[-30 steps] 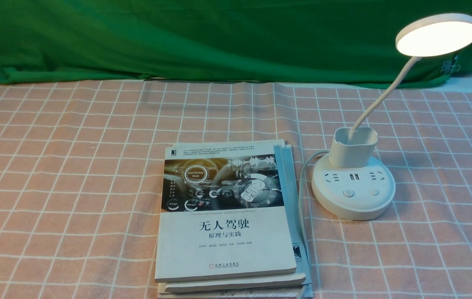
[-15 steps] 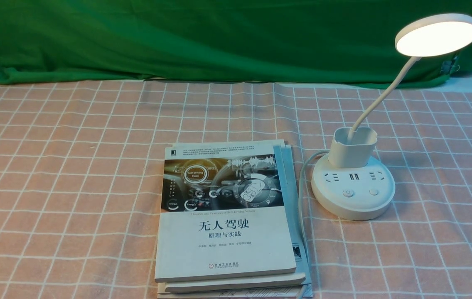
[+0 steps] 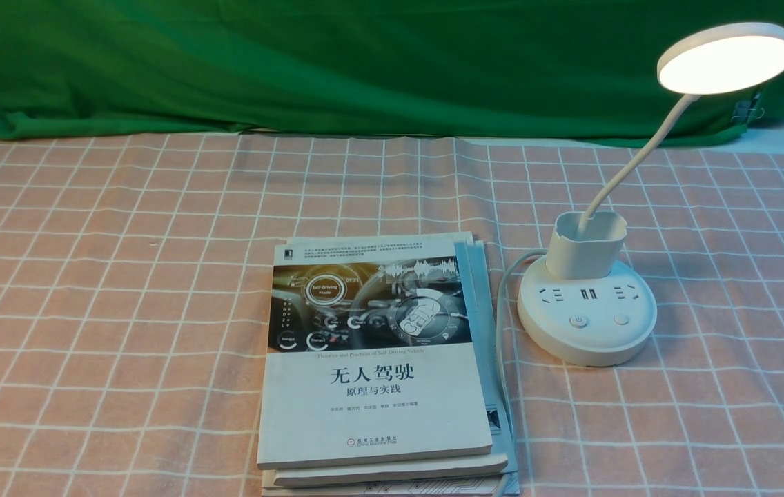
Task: Turn on the table lamp on the pink coffee tablecloth with your hand.
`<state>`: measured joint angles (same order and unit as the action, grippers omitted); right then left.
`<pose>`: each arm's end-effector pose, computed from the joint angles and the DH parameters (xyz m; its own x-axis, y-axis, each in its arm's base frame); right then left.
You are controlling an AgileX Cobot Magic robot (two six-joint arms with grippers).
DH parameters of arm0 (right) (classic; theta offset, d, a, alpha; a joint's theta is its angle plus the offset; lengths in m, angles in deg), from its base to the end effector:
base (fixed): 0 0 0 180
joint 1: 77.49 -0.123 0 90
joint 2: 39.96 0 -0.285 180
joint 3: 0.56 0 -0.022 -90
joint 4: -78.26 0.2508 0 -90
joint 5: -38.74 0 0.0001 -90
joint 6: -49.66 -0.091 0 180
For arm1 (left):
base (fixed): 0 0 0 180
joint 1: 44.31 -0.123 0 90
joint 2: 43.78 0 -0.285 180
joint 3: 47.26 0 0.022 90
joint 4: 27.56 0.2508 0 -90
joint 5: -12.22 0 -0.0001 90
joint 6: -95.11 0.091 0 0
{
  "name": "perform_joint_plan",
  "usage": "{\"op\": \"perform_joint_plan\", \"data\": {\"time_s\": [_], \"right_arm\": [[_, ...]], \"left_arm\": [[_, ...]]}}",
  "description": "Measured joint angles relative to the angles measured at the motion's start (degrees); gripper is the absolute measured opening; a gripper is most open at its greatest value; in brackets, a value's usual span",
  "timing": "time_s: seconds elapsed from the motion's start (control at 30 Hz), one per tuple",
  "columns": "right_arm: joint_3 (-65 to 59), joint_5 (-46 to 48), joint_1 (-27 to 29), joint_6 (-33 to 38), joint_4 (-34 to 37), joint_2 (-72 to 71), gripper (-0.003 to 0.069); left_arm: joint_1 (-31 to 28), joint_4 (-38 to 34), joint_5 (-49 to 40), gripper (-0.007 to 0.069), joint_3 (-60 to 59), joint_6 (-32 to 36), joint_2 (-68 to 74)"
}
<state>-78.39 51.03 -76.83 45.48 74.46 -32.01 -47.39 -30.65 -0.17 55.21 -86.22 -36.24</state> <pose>0.0563 -0.0019 0.1900 -0.1397 0.0098 -0.9901 0.0266 0.9996 0.0061 0.0556 0.0019 0.1920 -0.1258 -0.0827 -0.9886 -0.0520 0.9957 -0.0767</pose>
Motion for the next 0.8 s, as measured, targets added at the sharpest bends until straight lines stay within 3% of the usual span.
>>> {"op": "perform_joint_plan", "data": {"time_s": [0.8], "right_arm": [[0.0, 0.0, 0.0, 0.0, 0.1, 0.0, 0.0234]], "left_arm": [[0.0, 0.0, 0.0, 0.0021, 0.0, 0.0, 0.0]]}}
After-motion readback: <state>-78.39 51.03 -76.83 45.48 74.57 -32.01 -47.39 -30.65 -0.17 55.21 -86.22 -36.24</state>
